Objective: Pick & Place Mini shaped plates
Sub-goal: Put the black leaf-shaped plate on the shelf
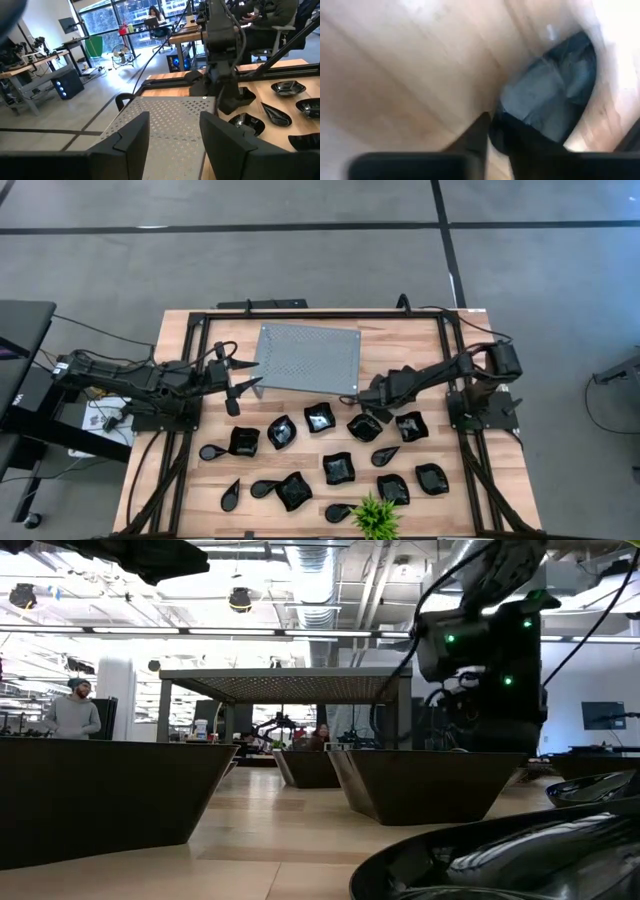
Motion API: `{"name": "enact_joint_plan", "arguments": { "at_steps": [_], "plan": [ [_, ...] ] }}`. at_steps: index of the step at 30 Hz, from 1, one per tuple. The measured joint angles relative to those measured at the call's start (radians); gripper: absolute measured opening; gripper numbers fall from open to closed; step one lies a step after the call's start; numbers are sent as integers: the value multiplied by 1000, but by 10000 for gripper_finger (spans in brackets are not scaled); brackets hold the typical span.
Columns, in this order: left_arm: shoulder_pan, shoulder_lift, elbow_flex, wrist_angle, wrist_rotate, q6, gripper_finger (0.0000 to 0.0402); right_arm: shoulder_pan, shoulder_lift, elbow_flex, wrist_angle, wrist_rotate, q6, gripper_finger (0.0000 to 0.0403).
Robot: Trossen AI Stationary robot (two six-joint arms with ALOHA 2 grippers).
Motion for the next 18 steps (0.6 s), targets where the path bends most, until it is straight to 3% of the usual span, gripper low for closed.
{"name": "enact_joint_plan", "arguments": {
  "at_steps": [5, 10, 14, 18],
  "plan": [
    [0, 0, 0, 0, 0, 3, 176, 32, -74, 64, -98, -79, 22, 9],
    [0, 0, 0, 0, 0, 3, 176, 96, -171, 249, -295, -28, 82, 3],
    [0, 0, 0, 0, 0, 3, 176, 154, -234, 411, -357, 84, 37, 3],
    [0, -1, 0, 9, 0, 3, 176, 174, -266, 478, -154, 267, -205, 2]
  ]
}}
